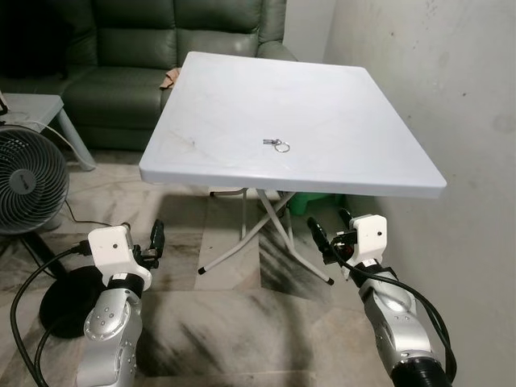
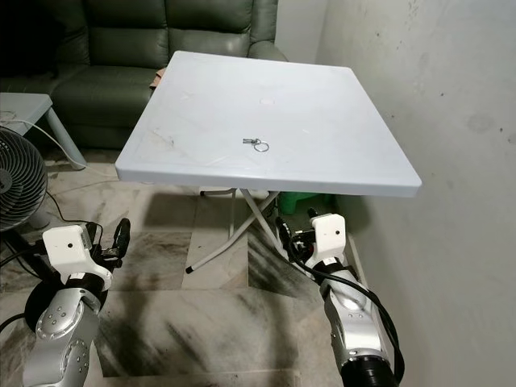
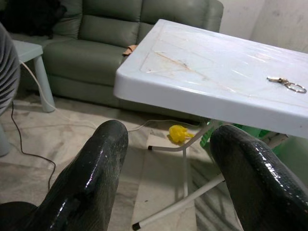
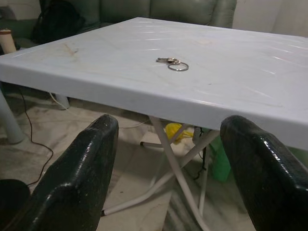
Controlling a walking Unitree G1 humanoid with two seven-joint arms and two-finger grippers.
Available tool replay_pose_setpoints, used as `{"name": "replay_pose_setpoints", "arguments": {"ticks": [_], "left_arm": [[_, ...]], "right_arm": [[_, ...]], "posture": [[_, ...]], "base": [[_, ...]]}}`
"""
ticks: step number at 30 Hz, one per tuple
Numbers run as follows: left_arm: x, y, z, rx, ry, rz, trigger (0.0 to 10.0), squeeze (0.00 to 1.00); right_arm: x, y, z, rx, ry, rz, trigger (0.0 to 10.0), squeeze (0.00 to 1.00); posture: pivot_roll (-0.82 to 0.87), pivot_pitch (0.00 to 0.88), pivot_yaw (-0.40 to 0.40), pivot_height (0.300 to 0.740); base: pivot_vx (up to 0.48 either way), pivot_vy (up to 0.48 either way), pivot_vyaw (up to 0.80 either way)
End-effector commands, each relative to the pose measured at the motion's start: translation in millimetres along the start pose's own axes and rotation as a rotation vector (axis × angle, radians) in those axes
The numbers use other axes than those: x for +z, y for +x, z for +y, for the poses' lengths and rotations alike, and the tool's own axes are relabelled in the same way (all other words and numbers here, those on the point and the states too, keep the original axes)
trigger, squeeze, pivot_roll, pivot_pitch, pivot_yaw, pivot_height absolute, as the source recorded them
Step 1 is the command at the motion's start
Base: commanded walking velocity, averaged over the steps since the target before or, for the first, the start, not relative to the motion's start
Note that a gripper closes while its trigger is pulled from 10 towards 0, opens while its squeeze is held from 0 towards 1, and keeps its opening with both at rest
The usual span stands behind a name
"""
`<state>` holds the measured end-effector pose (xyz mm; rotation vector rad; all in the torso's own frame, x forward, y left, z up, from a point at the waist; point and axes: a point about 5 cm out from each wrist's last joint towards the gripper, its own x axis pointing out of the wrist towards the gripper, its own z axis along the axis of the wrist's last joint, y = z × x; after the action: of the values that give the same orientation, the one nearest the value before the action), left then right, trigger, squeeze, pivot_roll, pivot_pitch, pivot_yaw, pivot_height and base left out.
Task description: Hang keys on a hook
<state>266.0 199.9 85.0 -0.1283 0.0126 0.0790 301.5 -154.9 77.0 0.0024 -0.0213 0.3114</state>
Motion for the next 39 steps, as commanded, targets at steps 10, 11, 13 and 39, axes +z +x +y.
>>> {"name": "replay_pose_setpoints", "arguments": {"ticks": [10, 11, 13, 39], "left_arm": [[4.5, 3.8, -3.4, -0.028, -0.001, -0.002, 10.0, 0.00], [4.6, 4.0, -3.5, -0.029, -0.001, -0.003, 10.0, 0.00], [4.6, 4.3, -3.6, -0.030, -0.003, -0.003, 10.0, 0.00], [2.9, 5.2, -5.0, -0.017, -0.028, 0.006, 10.0, 0.00]], "right_arm": [[5.6, 3.5, 1.9, 0.008, -0.006, -0.020, 10.0, 0.00], [5.6, 3.6, 1.8, 0.007, -0.007, -0.020, 10.0, 0.00], [5.5, 3.5, 1.8, 0.007, -0.007, -0.020, 10.0, 0.00], [5.0, 2.4, 0.4, 0.018, -0.027, -0.015, 10.0, 0.00]], "posture": [[-0.07, 0.011, -0.047, 0.740], [-0.07, 0.011, -0.047, 0.740], [-0.07, 0.008, -0.047, 0.740], [-0.07, 0.010, -0.053, 0.740]], "base": [[0.355, 0.000, 0.00], [0.364, 0.000, 0.00], [0.379, 0.000, 0.00], [0.260, 0.268, 0.00]]}}
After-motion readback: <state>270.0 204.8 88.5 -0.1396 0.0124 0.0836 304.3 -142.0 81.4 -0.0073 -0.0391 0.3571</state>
